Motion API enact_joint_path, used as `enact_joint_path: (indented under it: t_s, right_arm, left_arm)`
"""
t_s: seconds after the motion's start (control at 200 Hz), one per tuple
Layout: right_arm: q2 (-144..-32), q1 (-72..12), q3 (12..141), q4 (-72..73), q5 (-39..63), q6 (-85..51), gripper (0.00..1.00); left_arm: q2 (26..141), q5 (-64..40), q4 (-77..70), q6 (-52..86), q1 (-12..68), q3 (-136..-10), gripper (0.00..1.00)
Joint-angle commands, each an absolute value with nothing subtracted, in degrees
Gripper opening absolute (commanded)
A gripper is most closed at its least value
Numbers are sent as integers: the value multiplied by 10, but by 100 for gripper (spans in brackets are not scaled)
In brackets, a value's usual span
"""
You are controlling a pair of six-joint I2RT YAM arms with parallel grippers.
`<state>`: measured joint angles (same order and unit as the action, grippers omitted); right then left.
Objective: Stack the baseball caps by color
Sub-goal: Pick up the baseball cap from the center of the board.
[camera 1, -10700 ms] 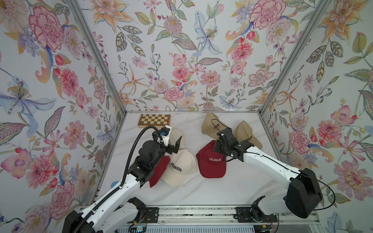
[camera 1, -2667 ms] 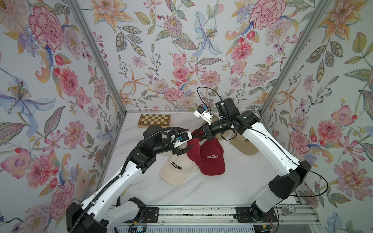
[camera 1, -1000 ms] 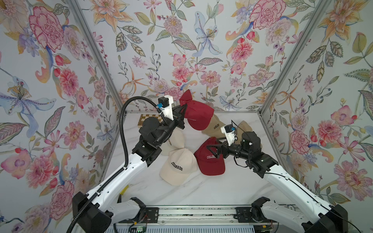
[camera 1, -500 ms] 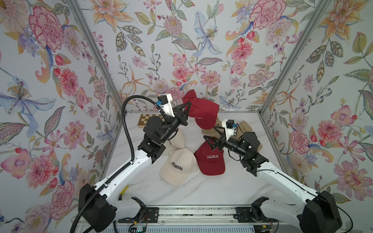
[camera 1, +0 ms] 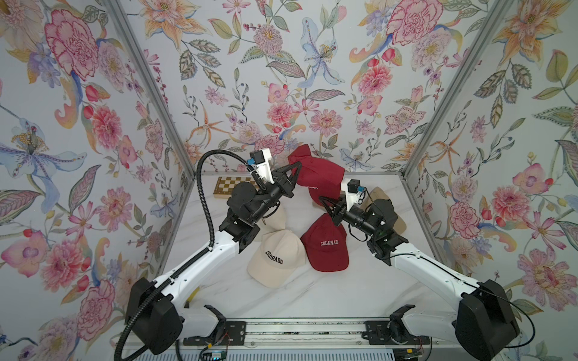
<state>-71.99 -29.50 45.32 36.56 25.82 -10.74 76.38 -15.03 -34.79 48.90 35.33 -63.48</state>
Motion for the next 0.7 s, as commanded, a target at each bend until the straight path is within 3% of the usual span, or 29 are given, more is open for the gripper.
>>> enact_joint_path:
  t_s: [0.0,0.17,0.205,0.305,0.325,0.43,0.696]
  right_arm:
    - [-698,-288,468,363,272,-105,0]
    - [-659,-272,497,242,338,-95,0]
    - [-652,-265,510,199,360,-93,0]
    - [-634,-246,539,80,417,-81,0]
    - [-629,-243,543,61,426,-77,0]
    - [-609,-223,557,-23,479,-61,0]
    - [-588,-184,553,-107,581,-45,0]
  left_arm:
    - [767,-172,-375,495,356,-627,0]
    - [762,-171,-278,374,345,-651,2]
    - [761,-183,-247,334,337,-664,20]
    - [747,-202,-165,231,310,-702,94]
    - [742,-203,-149,211,302,-707,99]
    - [722,-249,-94,124,266,-737,100]
    - [727,-517,12,-9,202,-785,100]
